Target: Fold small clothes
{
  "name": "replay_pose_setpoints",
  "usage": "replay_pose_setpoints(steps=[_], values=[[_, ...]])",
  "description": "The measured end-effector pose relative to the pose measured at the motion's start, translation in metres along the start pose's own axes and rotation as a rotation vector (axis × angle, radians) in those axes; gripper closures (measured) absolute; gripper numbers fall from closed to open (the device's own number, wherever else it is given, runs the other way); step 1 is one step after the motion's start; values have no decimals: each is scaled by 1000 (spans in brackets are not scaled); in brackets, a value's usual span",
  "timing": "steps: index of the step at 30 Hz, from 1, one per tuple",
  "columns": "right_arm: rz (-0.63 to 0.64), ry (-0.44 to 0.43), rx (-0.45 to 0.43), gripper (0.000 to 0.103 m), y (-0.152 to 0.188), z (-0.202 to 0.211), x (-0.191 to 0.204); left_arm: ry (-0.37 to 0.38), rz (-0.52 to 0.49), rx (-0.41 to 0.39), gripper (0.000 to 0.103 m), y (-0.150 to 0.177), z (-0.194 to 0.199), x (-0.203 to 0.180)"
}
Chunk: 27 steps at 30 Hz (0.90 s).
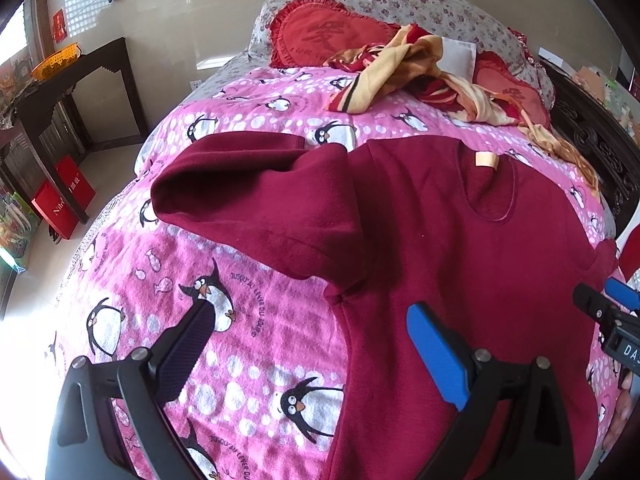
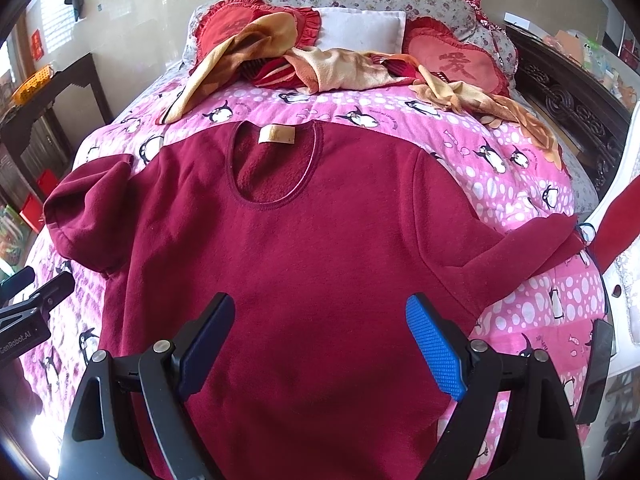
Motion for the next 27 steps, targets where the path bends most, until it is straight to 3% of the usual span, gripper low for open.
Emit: replay_pose_setpoints(steps=[11, 21, 27], values=[[27, -8, 10, 29, -3, -6, 11, -22, 19, 6, 4, -4, -5, 16], [70, -31, 20, 29, -8, -15, 33, -62, 101, 13, 4, -18, -17, 61], [106, -136, 11, 35, -24, -14, 65, -86, 155, 4, 4, -30, -25, 88]])
Point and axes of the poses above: each gripper's, at about its wrist camera, not at the fingertips, and z roughly against the way its jaws point, x to its left, y to its underside, the point moved 7 cm from there along -z, roughly the way its jaws point
